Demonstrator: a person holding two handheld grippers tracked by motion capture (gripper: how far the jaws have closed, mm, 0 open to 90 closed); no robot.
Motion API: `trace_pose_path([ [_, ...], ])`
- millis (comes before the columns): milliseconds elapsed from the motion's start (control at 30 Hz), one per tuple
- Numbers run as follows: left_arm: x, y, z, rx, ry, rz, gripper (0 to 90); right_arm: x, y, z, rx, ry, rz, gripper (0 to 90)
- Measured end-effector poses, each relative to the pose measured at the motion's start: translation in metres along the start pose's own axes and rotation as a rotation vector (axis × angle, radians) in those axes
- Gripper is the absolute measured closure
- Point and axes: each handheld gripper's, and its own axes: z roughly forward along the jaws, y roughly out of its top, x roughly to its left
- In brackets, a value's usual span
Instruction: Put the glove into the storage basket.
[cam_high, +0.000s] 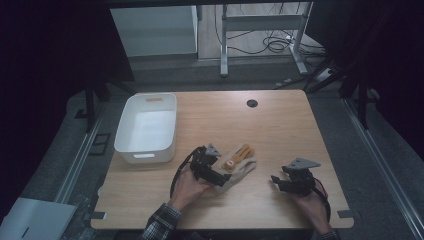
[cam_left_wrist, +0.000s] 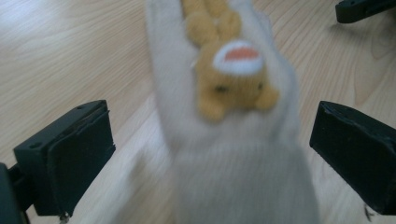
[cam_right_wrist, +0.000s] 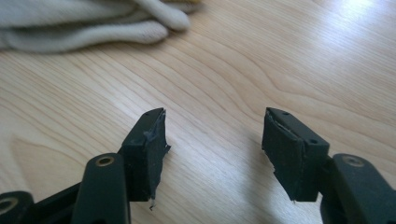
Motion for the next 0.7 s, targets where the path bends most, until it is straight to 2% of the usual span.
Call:
trace_pose_path([
  [267,-0.007,0.012,0.030,0.059,0.026,0.032,0.0,-0.005,-0.005,0.003,-0.007,-0.010,0.020,26.7],
  [500,-0.011,0.012,0.049,0.110,0.037,0.051,2.7,-0.004,-0.005,0.003,-0.003,-0.008,0.019,23.9],
  [533,-0.011,0.011,0.049,0.097,0.018,0.034,5.1,-0.004,-0.005,0.003,-0.003,-0.007,0.018,23.7],
  [700,-0.012,0.010,0.043,0.087,0.006,0.054,25.4,-0.004,-0.005,0.003,-0.002,-0.005,0.016,22.8],
])
